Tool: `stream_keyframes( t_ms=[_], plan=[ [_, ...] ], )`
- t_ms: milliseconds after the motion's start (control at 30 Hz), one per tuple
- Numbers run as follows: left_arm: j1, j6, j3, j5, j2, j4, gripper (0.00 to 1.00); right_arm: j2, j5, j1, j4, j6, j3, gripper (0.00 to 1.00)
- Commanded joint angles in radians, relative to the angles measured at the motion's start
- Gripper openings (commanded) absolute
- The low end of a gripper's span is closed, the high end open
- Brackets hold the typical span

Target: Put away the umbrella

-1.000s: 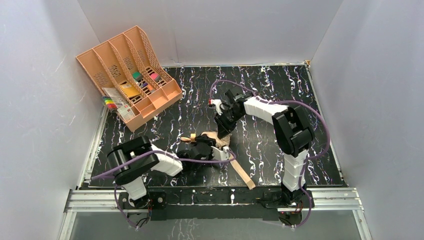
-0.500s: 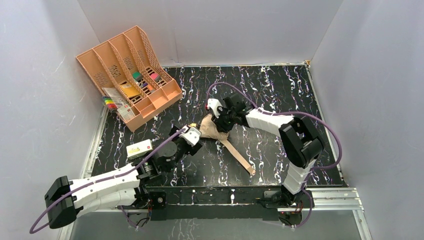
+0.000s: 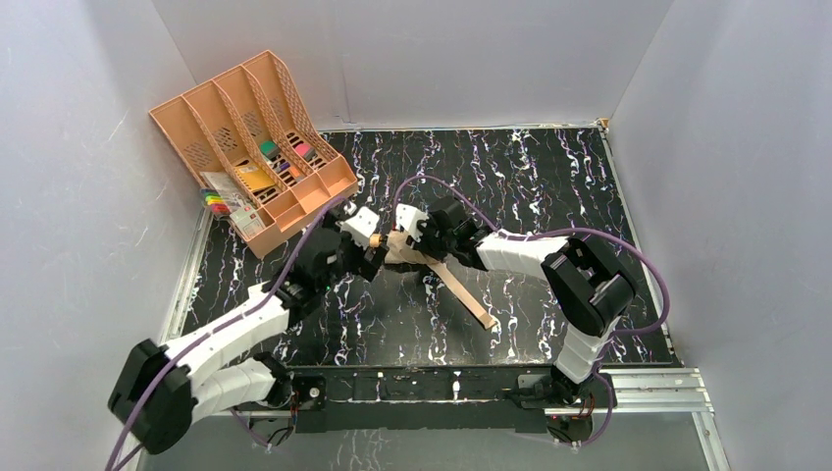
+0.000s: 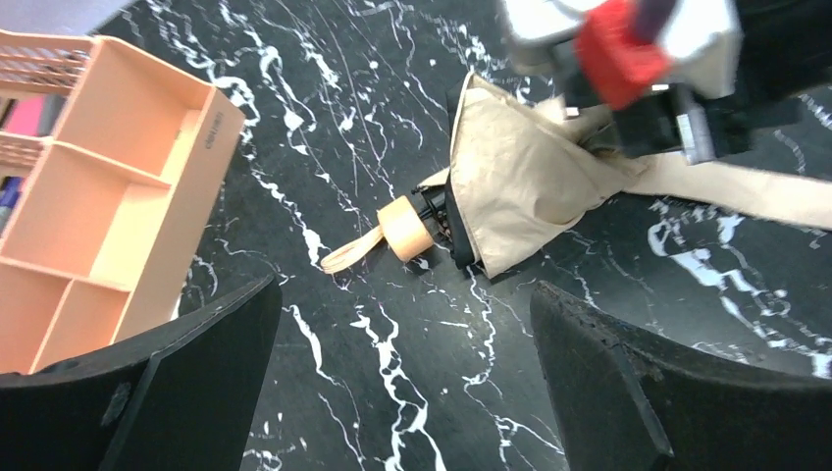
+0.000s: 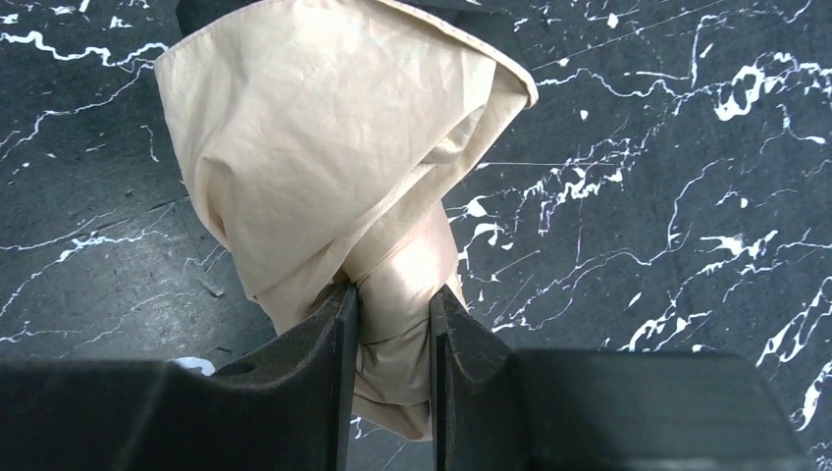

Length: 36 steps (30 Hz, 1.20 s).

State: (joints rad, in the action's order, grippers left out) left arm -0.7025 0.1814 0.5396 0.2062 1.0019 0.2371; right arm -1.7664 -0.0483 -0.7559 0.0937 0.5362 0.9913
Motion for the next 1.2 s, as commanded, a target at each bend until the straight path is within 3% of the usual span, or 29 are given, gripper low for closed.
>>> stream_keyframes(
  t_ms=[0,300,500,867,1167],
  plan=[
    [0.127,0.075,0.052,-0.367,0.137,0.040,0.98,-0.093,0.098,0.009,-0.213,0.056,-0.094,0.26],
    [0.359,0.162,0.191,-0.707,0.321,-0.018,0.97,-0.042,0.059,0.010,-0.145,0.167,-0.165,0.30],
    [0.367,0.231,0.305,-0.829,0.443,-0.126,0.96,-0.010,0.056,0.008,-0.069,0.233,-0.234,0.30],
    [0.347,0.177,0.474,-1.038,0.644,-0.211,0.94,0.054,0.033,-0.003,0.112,0.299,-0.372,0.29],
    [0.312,0.210,0.544,-1.028,0.723,-0.260,0.92,0.108,0.038,-0.018,0.189,0.355,-0.430,0.29]
  ],
)
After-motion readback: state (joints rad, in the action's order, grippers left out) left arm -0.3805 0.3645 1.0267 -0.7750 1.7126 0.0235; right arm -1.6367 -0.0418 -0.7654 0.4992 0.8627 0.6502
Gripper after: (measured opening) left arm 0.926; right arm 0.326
